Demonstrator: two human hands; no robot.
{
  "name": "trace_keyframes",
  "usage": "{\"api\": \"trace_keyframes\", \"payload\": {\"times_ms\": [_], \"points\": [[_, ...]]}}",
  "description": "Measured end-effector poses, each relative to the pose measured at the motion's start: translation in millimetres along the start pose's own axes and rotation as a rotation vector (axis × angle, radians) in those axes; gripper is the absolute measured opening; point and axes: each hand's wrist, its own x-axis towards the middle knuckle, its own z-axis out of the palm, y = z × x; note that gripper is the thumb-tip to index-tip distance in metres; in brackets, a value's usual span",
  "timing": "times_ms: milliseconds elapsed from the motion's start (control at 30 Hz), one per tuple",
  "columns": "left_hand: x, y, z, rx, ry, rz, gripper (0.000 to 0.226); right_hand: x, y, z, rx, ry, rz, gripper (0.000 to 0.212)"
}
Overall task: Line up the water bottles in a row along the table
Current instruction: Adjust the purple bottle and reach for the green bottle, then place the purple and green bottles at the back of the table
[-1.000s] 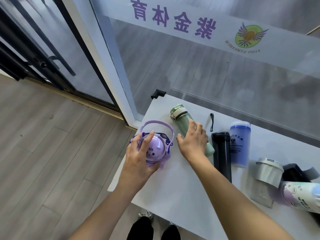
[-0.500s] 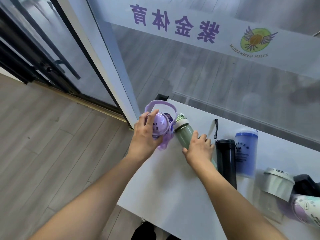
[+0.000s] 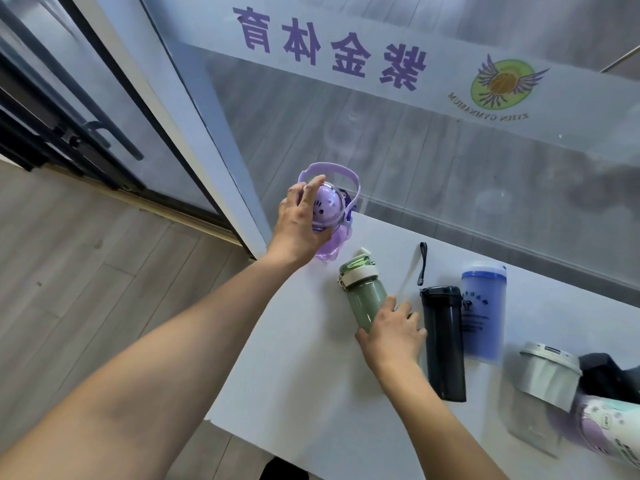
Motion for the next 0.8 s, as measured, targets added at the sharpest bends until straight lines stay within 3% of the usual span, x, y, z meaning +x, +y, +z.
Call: {"api": "trace_keyframes", "payload": {"times_ms": [500,633,800], "points": [[15.9,9.3,5.5,0.001,-0.029,0.016,0.092,5.7,3.4,2.4,0.029,0.002,0.05,0.079],[8.3,14.3,-0.4,0.105,-0.05,0.054,0.1,20.3,-0.9,1.9,0.038,0.025,0.038,0.086],[-19.5,9.5,-2.8,0.352,0.015,0.276,0.073,30.4,-1.0,-9.1,0.155,-0.044,0.043,0.078]]}}
